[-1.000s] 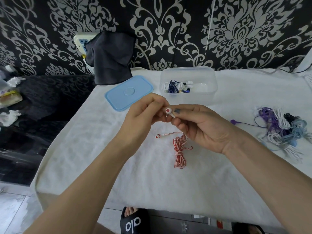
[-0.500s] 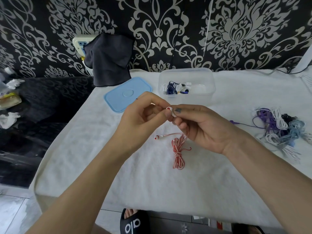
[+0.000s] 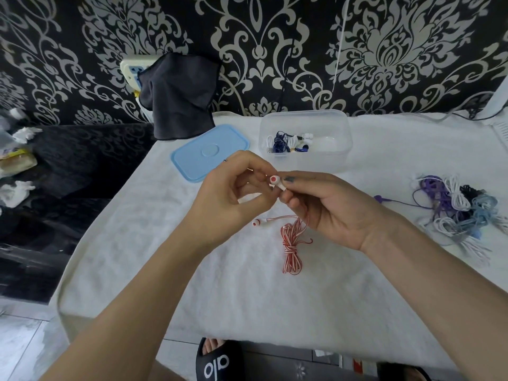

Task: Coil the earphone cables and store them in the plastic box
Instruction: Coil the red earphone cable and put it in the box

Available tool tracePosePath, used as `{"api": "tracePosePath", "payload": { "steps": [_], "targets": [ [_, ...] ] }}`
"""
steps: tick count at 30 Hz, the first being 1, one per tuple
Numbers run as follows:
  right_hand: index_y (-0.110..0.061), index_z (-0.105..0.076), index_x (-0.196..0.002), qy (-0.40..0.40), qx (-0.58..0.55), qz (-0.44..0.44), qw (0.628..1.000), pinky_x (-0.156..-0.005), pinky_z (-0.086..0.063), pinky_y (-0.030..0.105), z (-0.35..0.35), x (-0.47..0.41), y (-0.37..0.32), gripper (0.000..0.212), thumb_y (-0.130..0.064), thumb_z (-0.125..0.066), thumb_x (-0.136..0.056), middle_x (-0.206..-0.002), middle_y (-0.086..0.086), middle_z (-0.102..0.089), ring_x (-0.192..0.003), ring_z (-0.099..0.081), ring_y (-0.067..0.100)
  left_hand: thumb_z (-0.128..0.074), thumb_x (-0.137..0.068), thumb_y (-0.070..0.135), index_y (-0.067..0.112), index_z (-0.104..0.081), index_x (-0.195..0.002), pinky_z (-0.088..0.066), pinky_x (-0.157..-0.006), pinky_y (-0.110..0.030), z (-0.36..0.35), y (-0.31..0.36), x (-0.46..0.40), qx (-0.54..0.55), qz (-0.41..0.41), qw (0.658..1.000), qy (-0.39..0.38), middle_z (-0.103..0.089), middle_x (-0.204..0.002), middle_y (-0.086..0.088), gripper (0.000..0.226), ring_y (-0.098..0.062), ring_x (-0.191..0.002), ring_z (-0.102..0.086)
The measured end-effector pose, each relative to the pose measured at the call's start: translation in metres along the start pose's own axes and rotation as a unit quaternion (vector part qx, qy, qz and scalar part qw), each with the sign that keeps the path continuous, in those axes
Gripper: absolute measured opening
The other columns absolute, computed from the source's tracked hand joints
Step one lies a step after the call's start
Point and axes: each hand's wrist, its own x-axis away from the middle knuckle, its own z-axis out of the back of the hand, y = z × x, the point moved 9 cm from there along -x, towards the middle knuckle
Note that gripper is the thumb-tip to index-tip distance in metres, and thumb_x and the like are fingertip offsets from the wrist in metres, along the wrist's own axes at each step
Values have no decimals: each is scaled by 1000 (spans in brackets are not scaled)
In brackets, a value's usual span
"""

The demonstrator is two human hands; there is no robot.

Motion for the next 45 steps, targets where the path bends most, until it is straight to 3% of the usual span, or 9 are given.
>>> {"api": "tracePosePath", "payload": {
  "steps": [8, 11, 15, 19, 23, 26, 34, 40, 45],
  "targets": [
    [8, -67, -116, 14, 27, 13, 999, -71, -59, 22, 2, 1, -5, 27, -1, -46, -101, -92, 16, -72, -80, -72, 18, -62, -98, 9, 17, -62, -91, -58, -74, -32, 6, -9, -8, -218, 4, 975, 39, -68, -86, 3, 12, -13, -78, -72],
    [-1, -67, -119, 63, 173, 40, 982, -81, -60, 29, 16, 0, -9, 25, -3, -50, -100, -98, 15, -72, -86, -73, 24, -58, -100, 10, 14, -61, -92, -55, -70, -24, 4, -25, -9, -232, 52, 971, 15, -67, -86, 6, 9, -7, -75, -73],
    [-28, -67, -123, 134, 524, 105, 834, -88, -55, 27, 28, 8, -25, 32, -19, -65, -92, -109, -8, -69, -95, -69, 6, -56, -102, 17, 15, -61, -93, -55, -68, -20, 2, -51, -10, -273, 104, 956, -29, -68, -92, 5, 10, -5, -72, -73],
    [-42, -59, -129, 36, 522, -5, 852, -99, -49, 27, 24, 12, -5, 45, -38, -72, -87, -122, -14, -61, -108, -61, -2, -56, -99, 13, 14, -60, -89, -53, -72, -32, 3, -67, -8, -327, 120, 936, -46, -70, -84, -1, 10, -19, -73, -68],
    [-41, -41, -144, 28, 689, -25, 724, -105, -42, 32, 18, 10, 16, 77, -54, -76, -77, -129, -12, -43, -124, -42, 6, -61, -95, 14, 14, -59, -88, -49, -69, -31, 0, -77, -4, -365, 141, 917, -73, -67, -85, -4, 8, -20, -77, -61],
    [-31, -47, -136, 68, 736, 49, 671, -90, -45, 32, 10, 4, 20, 62, -38, -73, -80, -118, -7, -43, -114, -47, 16, -67, -94, 25, 19, -59, -91, -43, -66, -21, -1, -80, -2, -356, 154, 918, -83, -65, -90, -2, 10, -12, -72, -56],
    [-27, -70, -101, 135, 660, 68, 736, -64, -40, 12, 27, -2, 8, 22, -20, -72, -80, -97, -10, -61, -87, -57, 7, -76, -84, 14, 28, -62, -90, -52, -73, -24, -16, -71, -5, -364, 134, 911, -138, -64, -97, 2, 20, -9, -78, -63],
    [-18, -76, -87, 198, 425, 91, 879, -79, -62, 39, 37, 1, -18, 13, -8, -74, -78, -85, 8, -75, -79, -74, 25, -68, -88, 9, 17, -67, -89, -47, -65, -17, -12, -57, -23, -300, 124, 943, -69, -68, -80, 9, 9, -10, -66, -62],
    [0, -72, -97, 192, 320, 166, 913, -69, -62, 28, 14, -2, -81, 16, 6, -67, -83, -90, 23, -73, -72, -72, 22, -64, -91, 7, 14, -69, -92, -58, -73, -32, -3, -23, -63, -230, 113, 967, 14, -73, -79, 2, 9, -17, -72, -73]
  ]
}}
